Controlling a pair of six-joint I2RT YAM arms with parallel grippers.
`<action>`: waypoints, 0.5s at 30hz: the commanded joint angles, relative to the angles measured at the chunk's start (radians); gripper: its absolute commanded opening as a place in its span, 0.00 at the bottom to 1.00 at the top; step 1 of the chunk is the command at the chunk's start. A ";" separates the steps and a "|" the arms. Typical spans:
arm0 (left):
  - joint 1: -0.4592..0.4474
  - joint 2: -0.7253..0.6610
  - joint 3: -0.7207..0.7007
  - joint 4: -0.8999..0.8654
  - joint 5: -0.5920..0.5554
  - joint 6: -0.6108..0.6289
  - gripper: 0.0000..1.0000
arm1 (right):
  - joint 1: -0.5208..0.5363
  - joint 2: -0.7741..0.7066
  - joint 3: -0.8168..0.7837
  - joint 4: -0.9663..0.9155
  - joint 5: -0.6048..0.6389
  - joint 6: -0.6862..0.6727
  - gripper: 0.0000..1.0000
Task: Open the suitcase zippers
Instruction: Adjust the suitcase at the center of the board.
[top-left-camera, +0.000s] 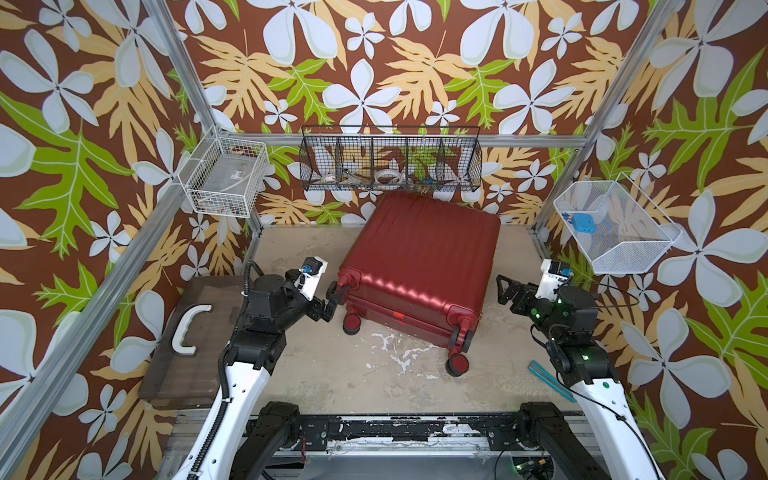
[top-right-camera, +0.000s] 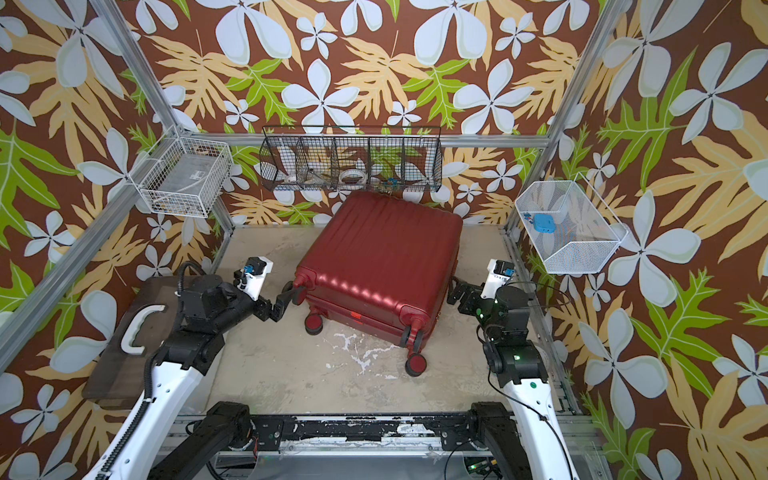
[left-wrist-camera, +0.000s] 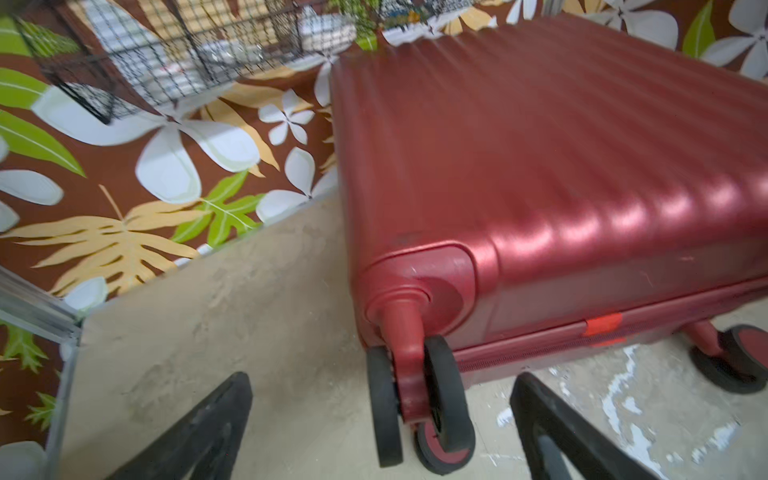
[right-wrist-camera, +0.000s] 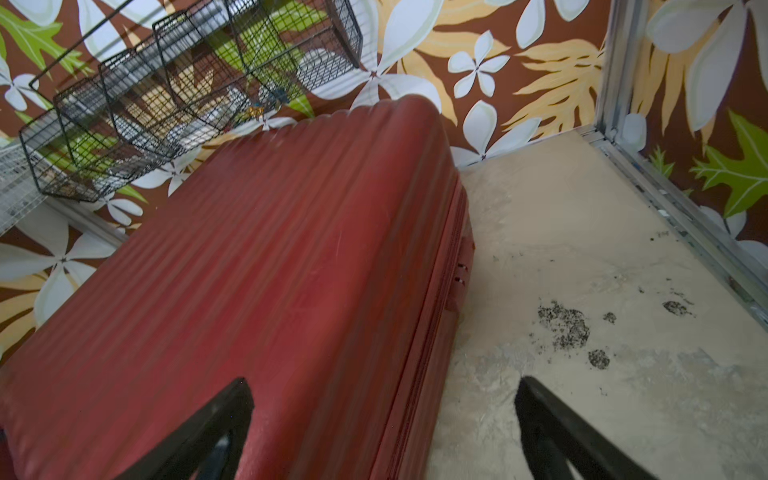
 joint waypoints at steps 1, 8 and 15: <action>-0.036 0.038 -0.001 -0.016 -0.028 0.024 1.00 | 0.005 -0.003 0.017 -0.095 -0.067 -0.036 1.00; -0.056 0.132 -0.015 0.087 -0.224 -0.041 1.00 | 0.008 -0.006 0.011 -0.118 -0.132 -0.055 0.99; -0.023 0.154 -0.029 0.161 -0.382 -0.065 1.00 | 0.057 0.012 0.054 -0.165 -0.216 -0.079 0.95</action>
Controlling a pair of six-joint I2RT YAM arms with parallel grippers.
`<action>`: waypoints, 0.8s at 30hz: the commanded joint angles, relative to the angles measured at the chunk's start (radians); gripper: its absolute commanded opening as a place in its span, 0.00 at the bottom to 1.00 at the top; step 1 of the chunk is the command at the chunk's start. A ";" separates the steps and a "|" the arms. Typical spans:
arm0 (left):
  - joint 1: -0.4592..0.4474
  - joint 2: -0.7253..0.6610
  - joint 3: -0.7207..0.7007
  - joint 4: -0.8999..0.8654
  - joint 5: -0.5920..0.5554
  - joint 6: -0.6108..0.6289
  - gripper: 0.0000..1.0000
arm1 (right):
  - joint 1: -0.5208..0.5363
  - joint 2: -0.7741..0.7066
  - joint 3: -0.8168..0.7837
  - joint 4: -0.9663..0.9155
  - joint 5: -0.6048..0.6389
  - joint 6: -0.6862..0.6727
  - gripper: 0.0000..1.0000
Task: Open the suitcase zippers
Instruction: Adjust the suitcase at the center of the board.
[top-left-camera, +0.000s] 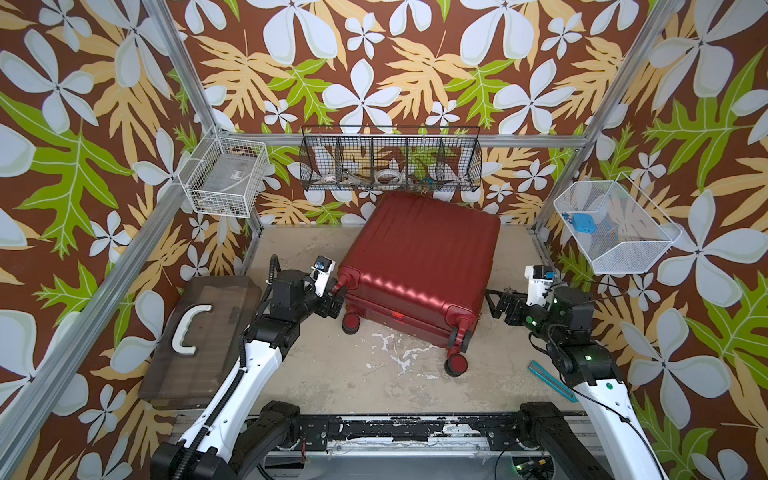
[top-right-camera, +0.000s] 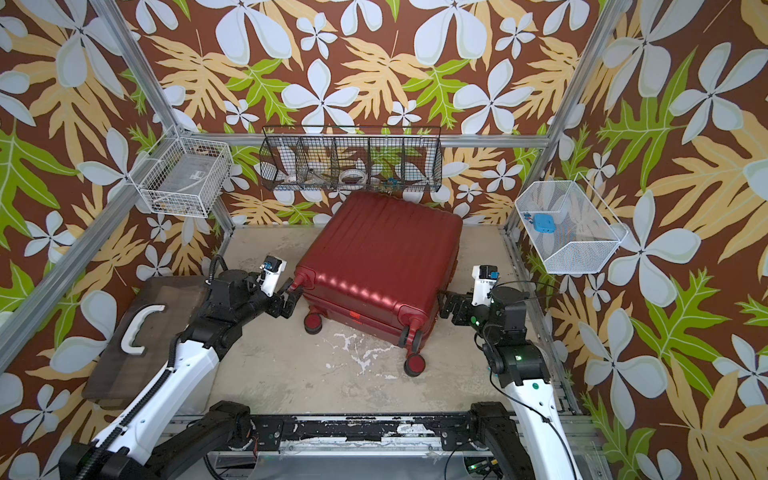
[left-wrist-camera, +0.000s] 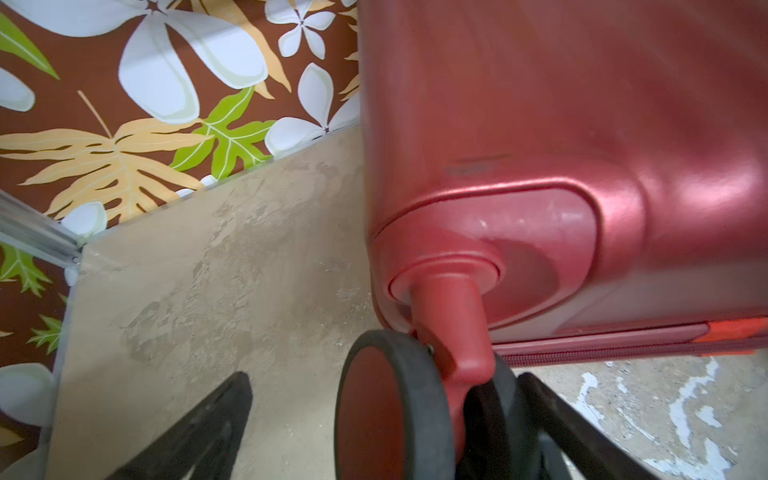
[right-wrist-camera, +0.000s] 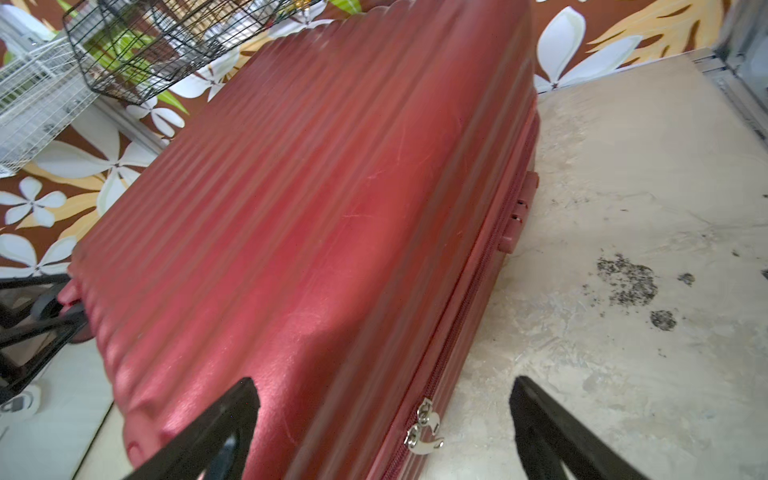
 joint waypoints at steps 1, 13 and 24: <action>0.025 0.009 0.004 0.101 -0.175 -0.028 1.00 | 0.021 0.003 0.014 -0.021 -0.053 -0.027 0.94; 0.050 0.219 0.136 0.137 -0.382 -0.047 1.00 | 0.216 0.023 0.000 -0.024 -0.047 -0.016 0.90; 0.051 0.392 0.259 0.247 -0.359 -0.008 1.00 | 0.347 -0.001 -0.097 0.026 -0.041 0.011 0.82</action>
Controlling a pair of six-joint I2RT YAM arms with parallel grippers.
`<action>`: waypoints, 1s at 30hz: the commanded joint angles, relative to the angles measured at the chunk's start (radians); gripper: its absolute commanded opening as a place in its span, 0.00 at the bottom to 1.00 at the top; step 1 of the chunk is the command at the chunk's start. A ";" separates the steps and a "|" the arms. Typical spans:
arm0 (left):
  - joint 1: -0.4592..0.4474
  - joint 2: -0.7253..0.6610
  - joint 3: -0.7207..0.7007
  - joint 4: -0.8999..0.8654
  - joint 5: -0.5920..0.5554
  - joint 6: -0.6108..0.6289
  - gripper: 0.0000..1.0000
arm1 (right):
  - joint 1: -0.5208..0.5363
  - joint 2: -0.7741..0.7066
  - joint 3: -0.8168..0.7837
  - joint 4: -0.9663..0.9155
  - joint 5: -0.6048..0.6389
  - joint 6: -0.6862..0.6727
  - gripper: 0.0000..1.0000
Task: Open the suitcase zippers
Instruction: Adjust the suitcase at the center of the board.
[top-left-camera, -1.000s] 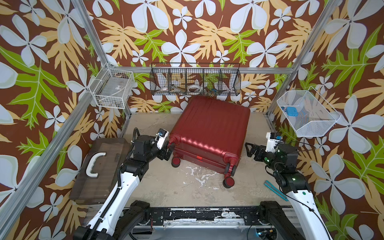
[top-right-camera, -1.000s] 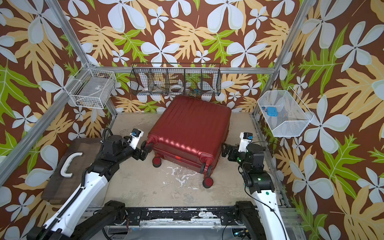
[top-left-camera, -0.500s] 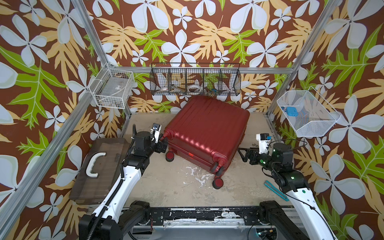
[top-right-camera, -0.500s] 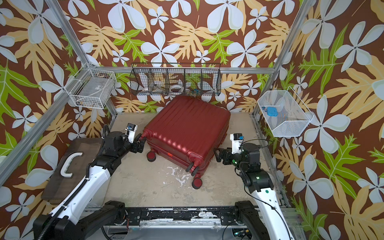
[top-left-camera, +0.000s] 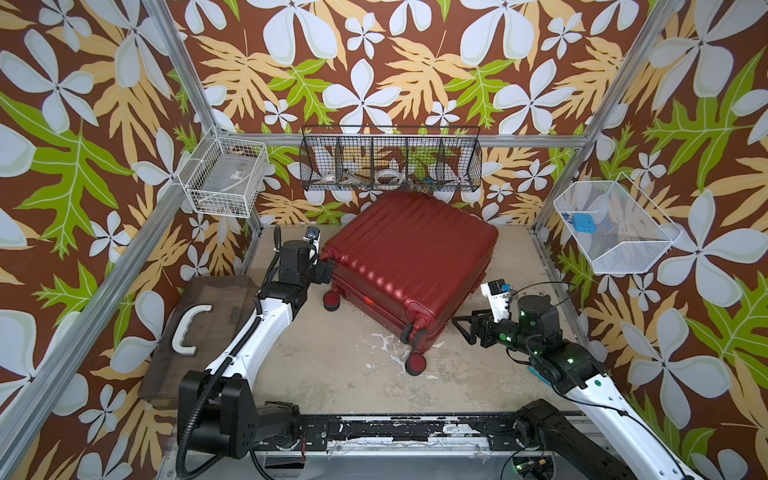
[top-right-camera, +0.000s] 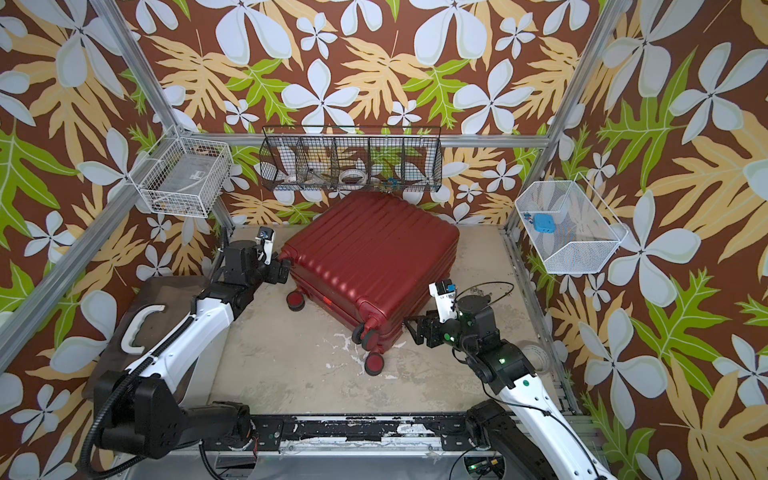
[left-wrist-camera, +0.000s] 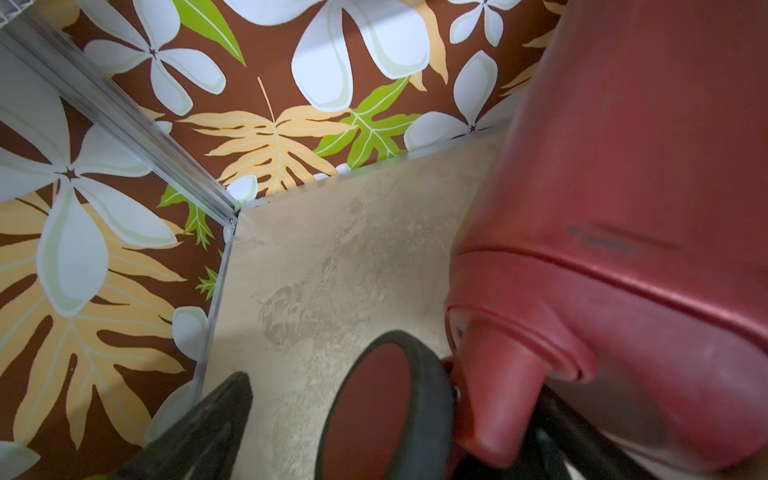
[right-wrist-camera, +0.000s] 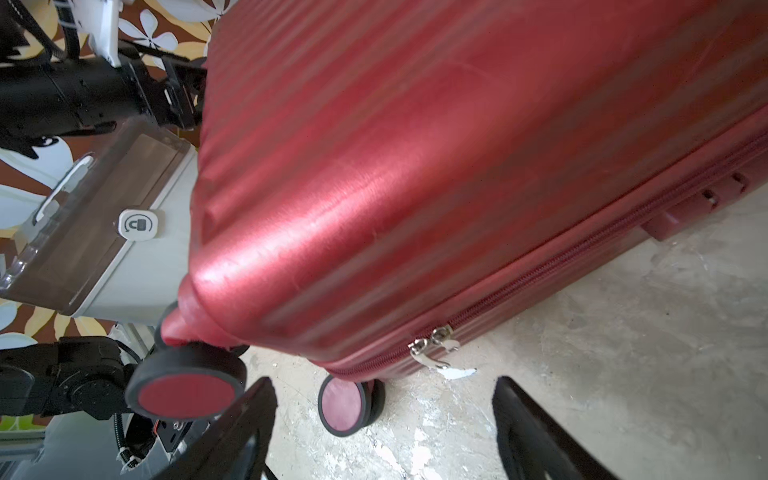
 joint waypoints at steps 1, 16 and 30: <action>0.005 0.061 0.042 0.133 -0.056 0.014 1.00 | 0.013 -0.009 -0.020 0.042 -0.006 0.008 0.81; 0.036 0.170 0.233 0.036 0.100 -0.087 1.00 | 0.446 0.273 0.077 0.277 0.249 0.055 0.75; -0.056 -0.419 -0.198 -0.170 0.416 0.106 1.00 | 0.447 0.639 0.321 0.365 0.315 0.033 0.59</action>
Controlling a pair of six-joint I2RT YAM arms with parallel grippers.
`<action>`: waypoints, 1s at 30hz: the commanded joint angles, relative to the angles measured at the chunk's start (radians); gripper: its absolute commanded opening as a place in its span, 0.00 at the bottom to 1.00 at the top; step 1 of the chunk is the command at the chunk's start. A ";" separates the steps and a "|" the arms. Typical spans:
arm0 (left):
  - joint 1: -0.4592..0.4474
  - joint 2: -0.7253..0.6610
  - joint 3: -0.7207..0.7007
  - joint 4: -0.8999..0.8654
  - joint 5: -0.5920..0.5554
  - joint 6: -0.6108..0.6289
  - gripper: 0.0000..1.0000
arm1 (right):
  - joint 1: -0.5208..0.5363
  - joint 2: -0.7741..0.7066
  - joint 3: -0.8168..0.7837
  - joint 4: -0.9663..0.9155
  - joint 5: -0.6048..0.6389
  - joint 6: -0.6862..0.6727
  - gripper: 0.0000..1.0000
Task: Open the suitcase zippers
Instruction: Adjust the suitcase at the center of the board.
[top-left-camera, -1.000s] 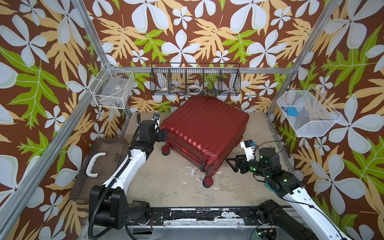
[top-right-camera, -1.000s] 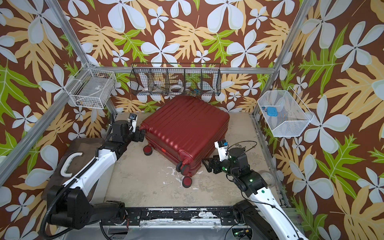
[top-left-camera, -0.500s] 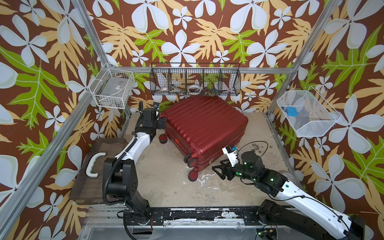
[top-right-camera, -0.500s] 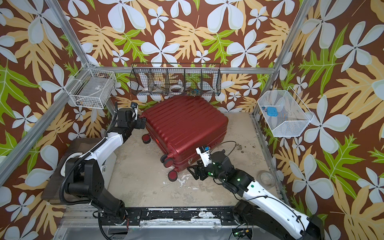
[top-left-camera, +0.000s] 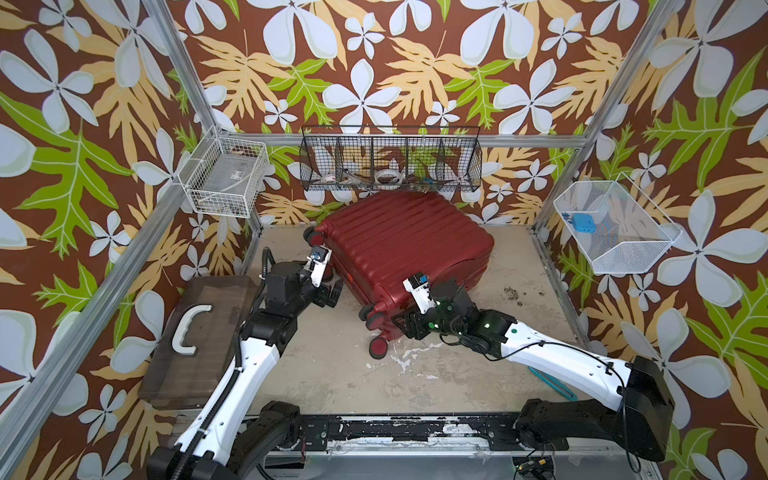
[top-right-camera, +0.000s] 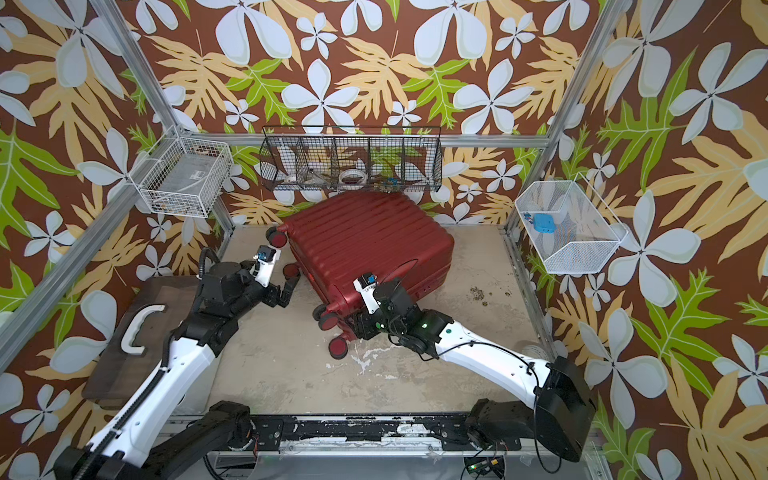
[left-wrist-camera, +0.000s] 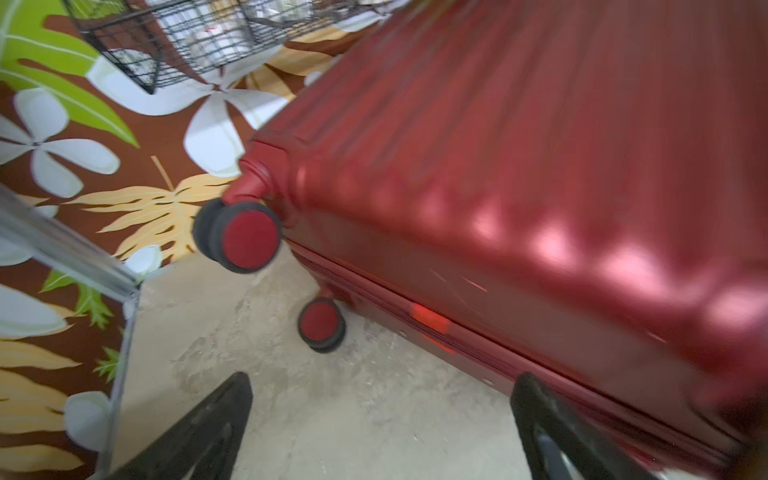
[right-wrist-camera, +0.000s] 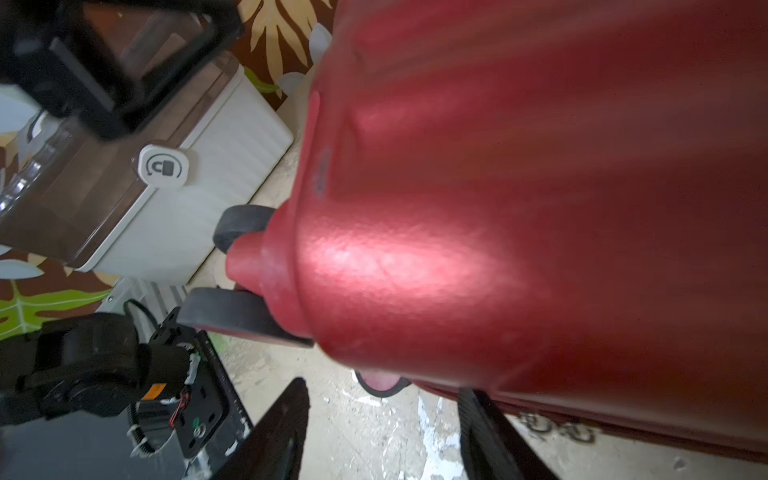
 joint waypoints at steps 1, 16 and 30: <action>-0.001 -0.047 -0.031 -0.072 0.090 0.062 1.00 | -0.007 0.055 0.051 0.102 0.086 -0.029 0.59; -0.001 -0.262 -0.193 -0.285 0.450 0.253 1.00 | -0.045 -0.092 -0.138 0.160 -0.028 0.049 0.60; -0.017 -0.126 -0.299 0.180 0.213 0.097 0.87 | -0.049 -0.237 -0.494 0.388 0.013 0.043 0.52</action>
